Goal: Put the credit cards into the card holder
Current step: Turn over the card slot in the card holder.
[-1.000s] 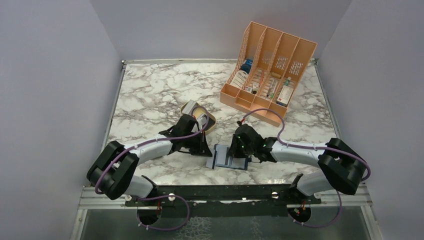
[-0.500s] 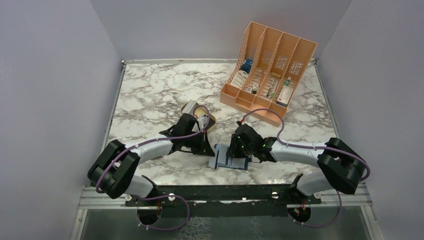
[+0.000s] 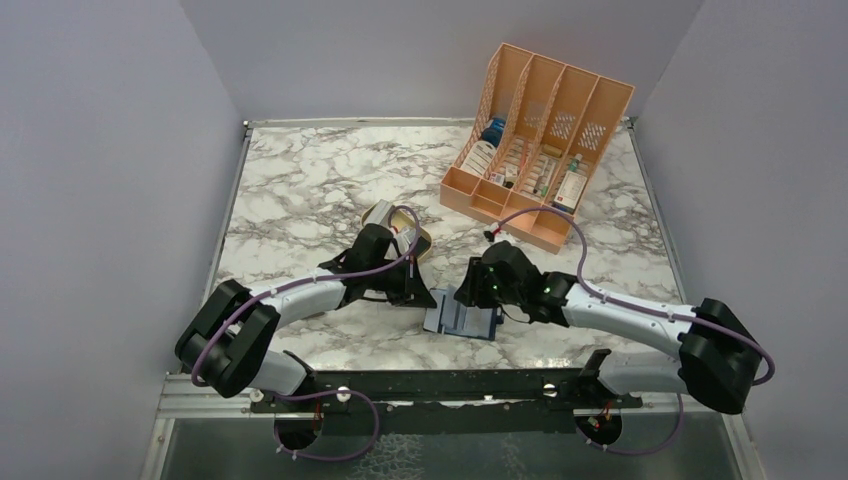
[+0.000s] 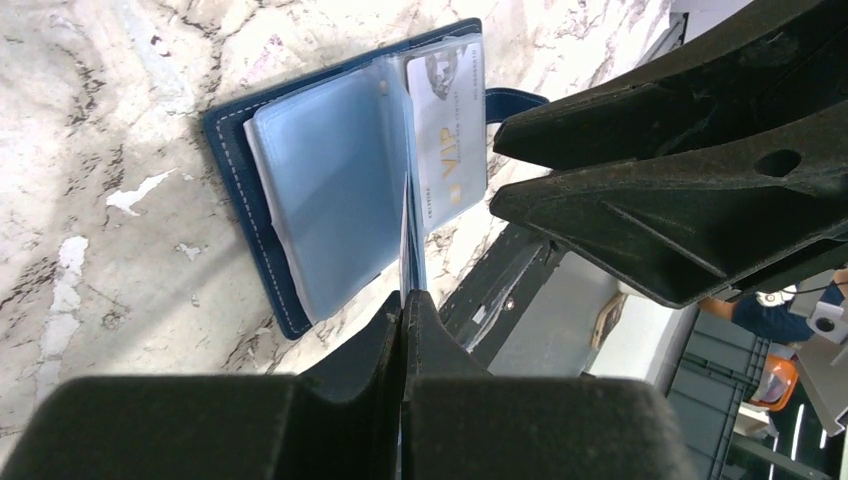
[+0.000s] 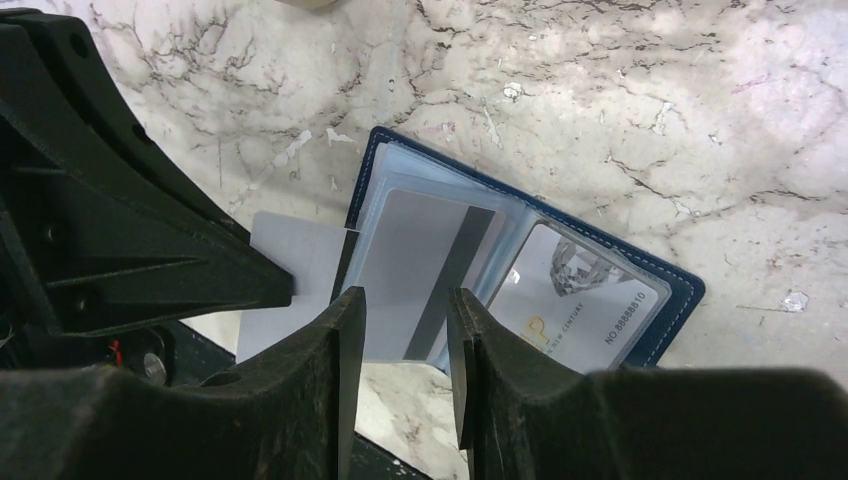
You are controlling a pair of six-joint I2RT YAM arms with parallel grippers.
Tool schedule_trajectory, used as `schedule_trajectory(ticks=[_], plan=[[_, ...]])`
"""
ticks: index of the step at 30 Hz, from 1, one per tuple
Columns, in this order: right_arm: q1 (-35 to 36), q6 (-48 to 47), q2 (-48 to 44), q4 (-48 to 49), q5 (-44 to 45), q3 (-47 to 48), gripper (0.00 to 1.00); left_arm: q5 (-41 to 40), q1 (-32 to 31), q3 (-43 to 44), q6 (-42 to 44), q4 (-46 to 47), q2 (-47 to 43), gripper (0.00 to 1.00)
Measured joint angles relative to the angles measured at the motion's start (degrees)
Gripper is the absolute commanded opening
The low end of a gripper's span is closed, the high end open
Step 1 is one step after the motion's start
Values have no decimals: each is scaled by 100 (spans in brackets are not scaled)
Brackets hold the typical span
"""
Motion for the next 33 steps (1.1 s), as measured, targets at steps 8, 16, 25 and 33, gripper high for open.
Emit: schedule_trajectory(ticks=[8,16,25,33], plan=[[0,37,-518,-275,50,0,37,98,-15,0,-164,243,0,0],[0,68,-374,-223,-186,0,40,96,-116,0,-234,282,2,0],[0,127,17,-216,-243,48,34,96,-179,0,-256,297,35,0],[0,155,26,-501,-149,127,28,96,-188,0,-256,358,57,0]])
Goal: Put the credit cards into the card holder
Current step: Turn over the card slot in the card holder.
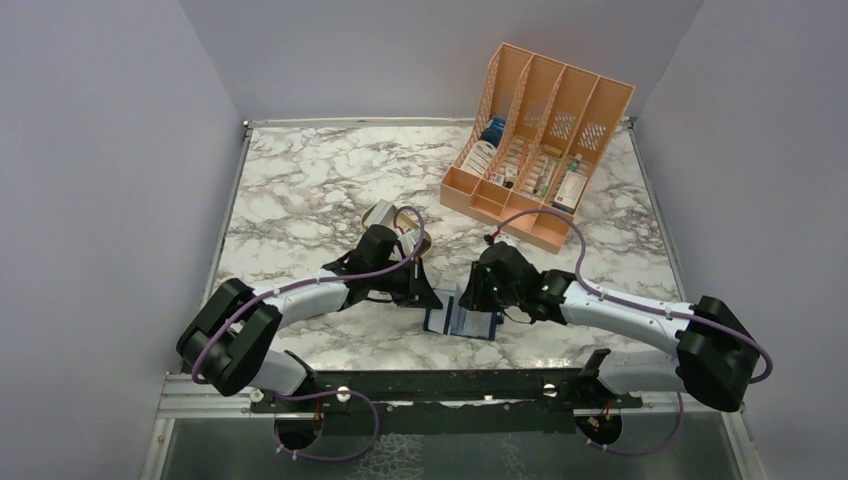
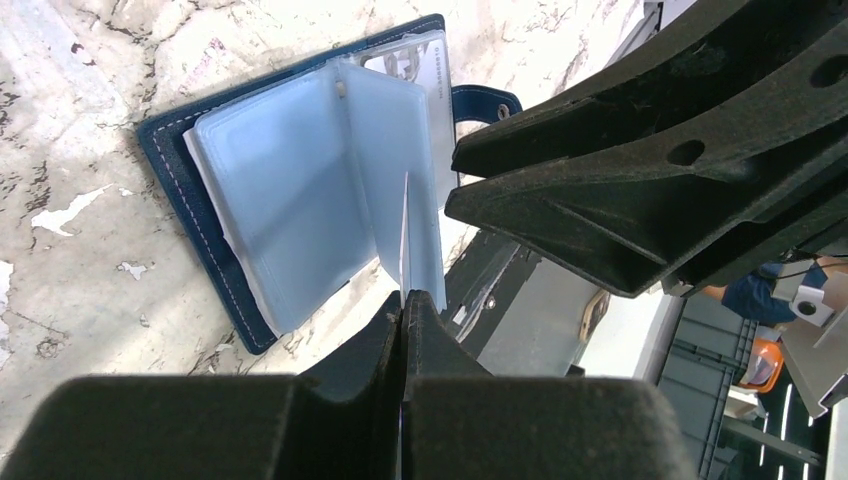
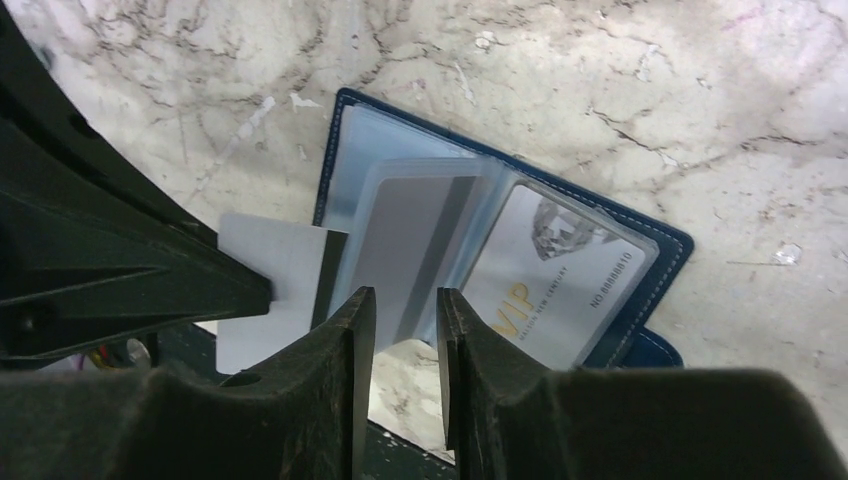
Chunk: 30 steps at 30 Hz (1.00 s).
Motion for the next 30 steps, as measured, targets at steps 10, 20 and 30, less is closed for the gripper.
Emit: schedule_trajectory(ticks=[10,20,30], plan=[[0,55,-343,-575,168,7,35,0,-22,0,-44,66,0,0],[0,105,-1633,-754,323,-90,35,0,-404,348,-197,479,573,0],[0,101,-1097,-656,494,-385,30,-28,-450,568,-140,516,920,0]])
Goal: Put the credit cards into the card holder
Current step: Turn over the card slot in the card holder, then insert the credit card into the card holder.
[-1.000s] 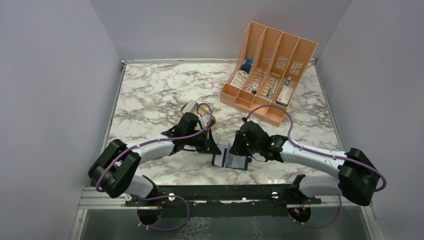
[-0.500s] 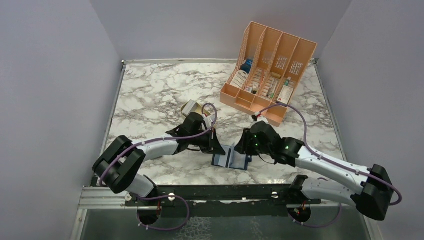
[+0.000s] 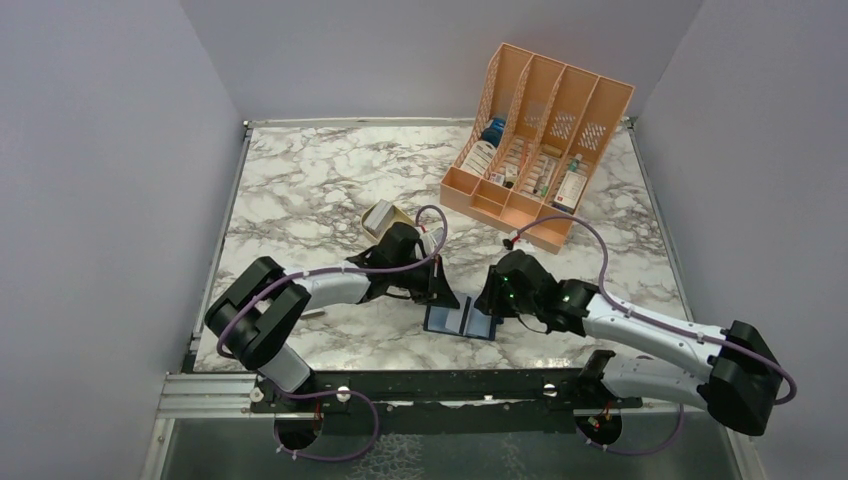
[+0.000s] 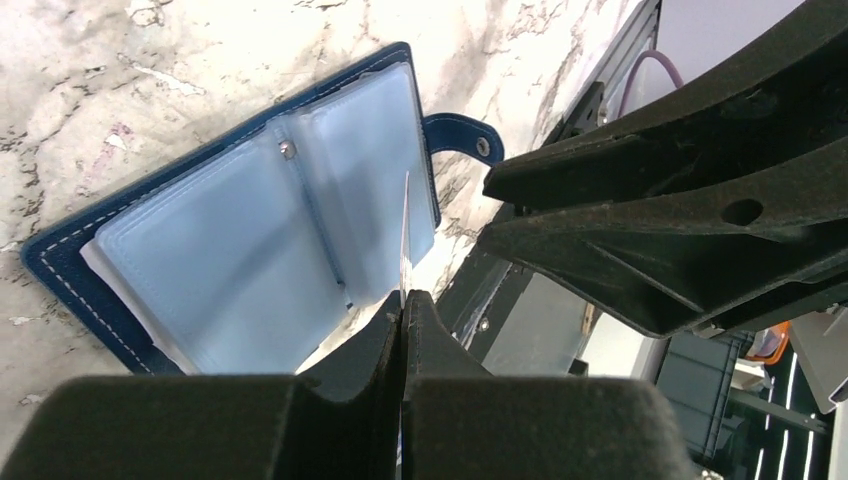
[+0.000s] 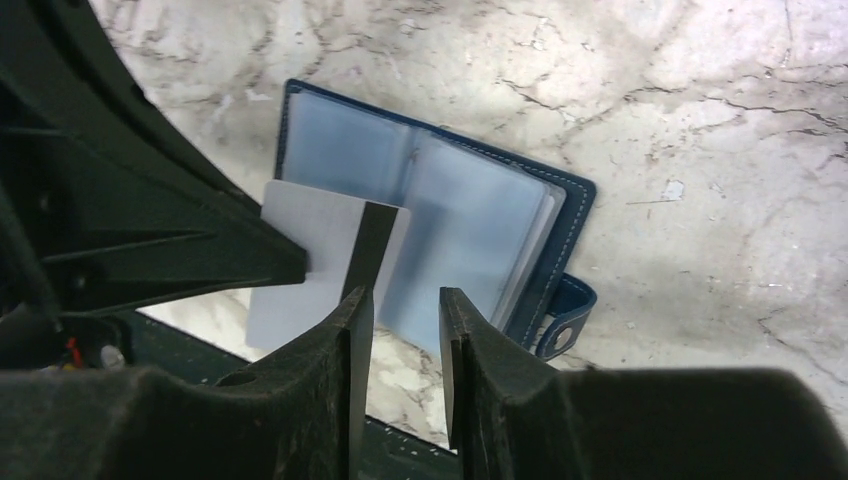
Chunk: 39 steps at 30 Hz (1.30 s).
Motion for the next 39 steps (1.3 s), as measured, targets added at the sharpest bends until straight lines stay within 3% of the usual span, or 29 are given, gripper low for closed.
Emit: schedule_trajectory(ticks=[23,39], plan=[[-94,-107,1132,212,149,-118,19,-321,175,151,411,-544,223,0],[-94,-109,1123,304,227,-199,14,-234,177,151,229,-264,426,0]])
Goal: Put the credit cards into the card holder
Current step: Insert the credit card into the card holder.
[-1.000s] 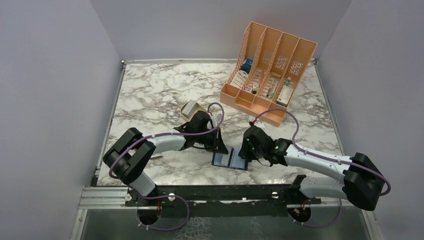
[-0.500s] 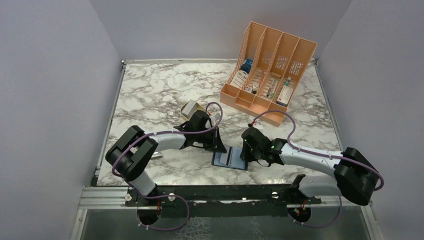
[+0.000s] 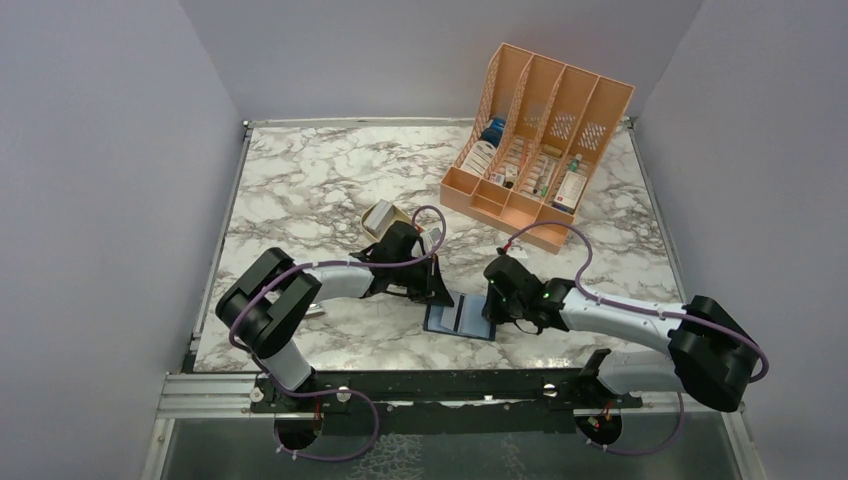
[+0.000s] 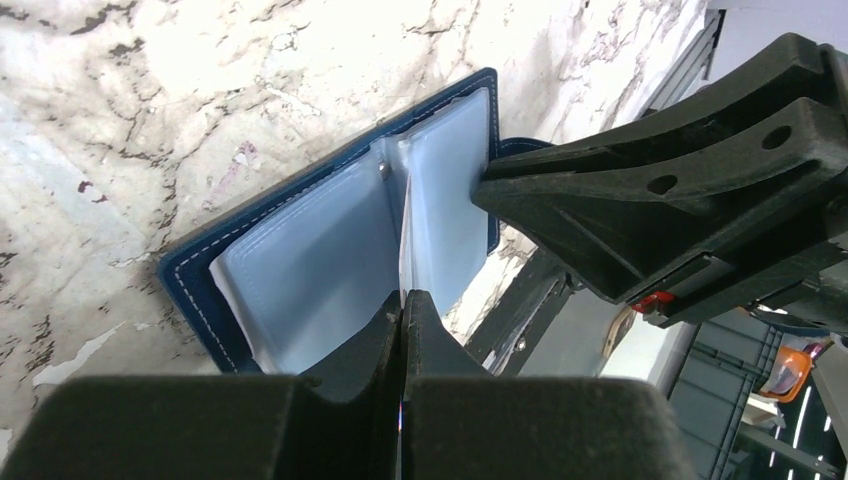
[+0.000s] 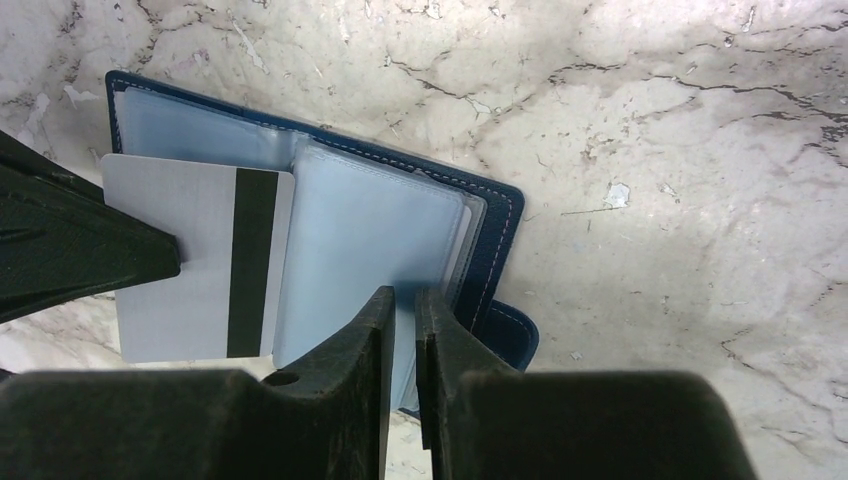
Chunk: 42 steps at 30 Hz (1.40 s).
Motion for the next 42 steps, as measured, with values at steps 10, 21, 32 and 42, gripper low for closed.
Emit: schedule_trajectory(ticks=[10,21,32,42], plan=[[0,0,-57,66,17,-72,12,33,13,0,0,-57,63,0],[0,0,-59,111,20,-96,12,280,26,17,-26,59,240,0],[-2,-7,-79,120,20,-109,13,343,22,33,-374,243,271,0],[-11,0,-219,127,-11,-188,24,267,22,15,-605,378,275,0]])
